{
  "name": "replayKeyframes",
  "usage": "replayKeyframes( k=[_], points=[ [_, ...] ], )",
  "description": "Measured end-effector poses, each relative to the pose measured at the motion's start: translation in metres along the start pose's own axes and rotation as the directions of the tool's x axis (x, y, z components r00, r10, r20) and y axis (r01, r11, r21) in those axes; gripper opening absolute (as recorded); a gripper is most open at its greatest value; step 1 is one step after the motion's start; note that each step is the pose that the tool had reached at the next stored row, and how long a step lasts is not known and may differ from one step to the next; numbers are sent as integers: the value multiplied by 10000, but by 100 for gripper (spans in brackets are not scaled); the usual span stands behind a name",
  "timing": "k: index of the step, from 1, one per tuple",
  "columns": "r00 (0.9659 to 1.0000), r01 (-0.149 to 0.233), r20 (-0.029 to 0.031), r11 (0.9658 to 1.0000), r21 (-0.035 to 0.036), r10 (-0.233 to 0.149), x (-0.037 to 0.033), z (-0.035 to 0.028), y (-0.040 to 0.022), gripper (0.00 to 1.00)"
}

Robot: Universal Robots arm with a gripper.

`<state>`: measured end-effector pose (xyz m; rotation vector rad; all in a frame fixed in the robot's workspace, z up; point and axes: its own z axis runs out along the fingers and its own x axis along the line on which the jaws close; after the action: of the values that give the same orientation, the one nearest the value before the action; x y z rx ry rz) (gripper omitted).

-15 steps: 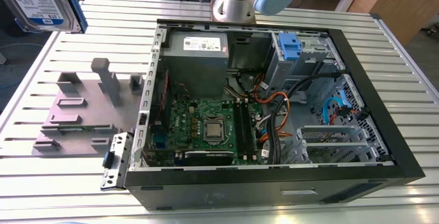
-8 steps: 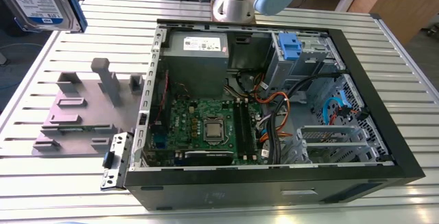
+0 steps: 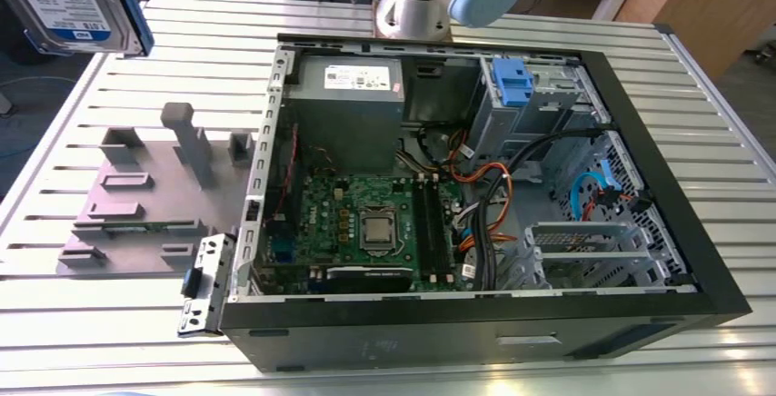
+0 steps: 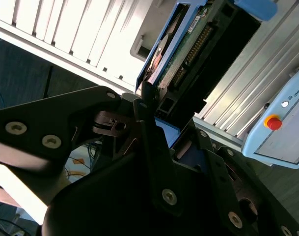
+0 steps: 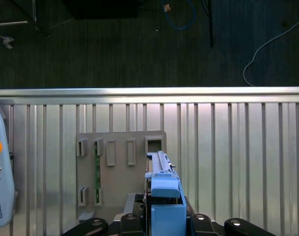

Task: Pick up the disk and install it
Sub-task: 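Pick up the disk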

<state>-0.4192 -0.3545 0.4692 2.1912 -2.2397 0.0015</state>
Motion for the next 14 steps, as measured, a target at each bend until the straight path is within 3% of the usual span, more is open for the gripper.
replayKeyframes(
  k=[14],
  points=[
    [10000, 0, 0, 10000, -1, 0, 0, -33, 0, 37]
  ],
)
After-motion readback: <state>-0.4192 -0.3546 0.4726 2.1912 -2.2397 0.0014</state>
